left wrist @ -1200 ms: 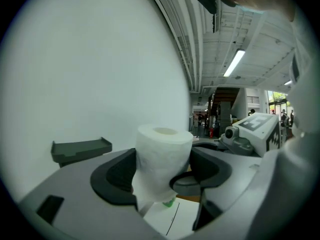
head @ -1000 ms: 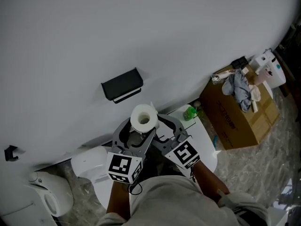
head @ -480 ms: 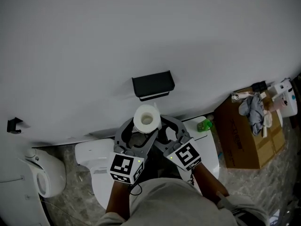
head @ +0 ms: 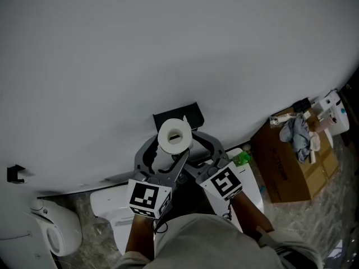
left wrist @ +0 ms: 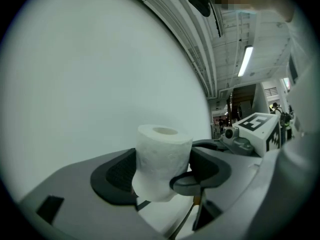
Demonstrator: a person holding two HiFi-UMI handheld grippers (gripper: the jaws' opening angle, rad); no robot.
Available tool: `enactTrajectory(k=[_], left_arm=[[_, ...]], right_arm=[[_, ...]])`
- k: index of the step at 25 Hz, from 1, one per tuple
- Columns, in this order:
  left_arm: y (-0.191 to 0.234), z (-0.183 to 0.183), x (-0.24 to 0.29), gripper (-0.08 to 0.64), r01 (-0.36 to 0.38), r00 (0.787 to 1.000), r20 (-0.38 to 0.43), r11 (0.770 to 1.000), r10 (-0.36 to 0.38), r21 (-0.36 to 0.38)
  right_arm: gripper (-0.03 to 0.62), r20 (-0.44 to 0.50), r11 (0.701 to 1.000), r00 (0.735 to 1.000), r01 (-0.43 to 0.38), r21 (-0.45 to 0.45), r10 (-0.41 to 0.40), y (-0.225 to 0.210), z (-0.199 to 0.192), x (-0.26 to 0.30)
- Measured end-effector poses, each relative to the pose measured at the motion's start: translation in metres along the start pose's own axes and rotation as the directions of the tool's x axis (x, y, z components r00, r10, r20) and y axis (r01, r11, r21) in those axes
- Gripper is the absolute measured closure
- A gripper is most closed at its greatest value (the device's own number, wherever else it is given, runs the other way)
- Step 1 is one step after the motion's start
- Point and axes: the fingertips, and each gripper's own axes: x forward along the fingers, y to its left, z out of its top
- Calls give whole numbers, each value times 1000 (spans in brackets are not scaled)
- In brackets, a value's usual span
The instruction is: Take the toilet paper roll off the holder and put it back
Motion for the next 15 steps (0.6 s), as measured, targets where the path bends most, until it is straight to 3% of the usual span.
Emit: enactTrajectory(k=[15], left_arm=[[29,32,60,215,106,993,44,993,-108,54]], right_arm=[[302,5,991,992,124,-45,-124,-66,17,28]])
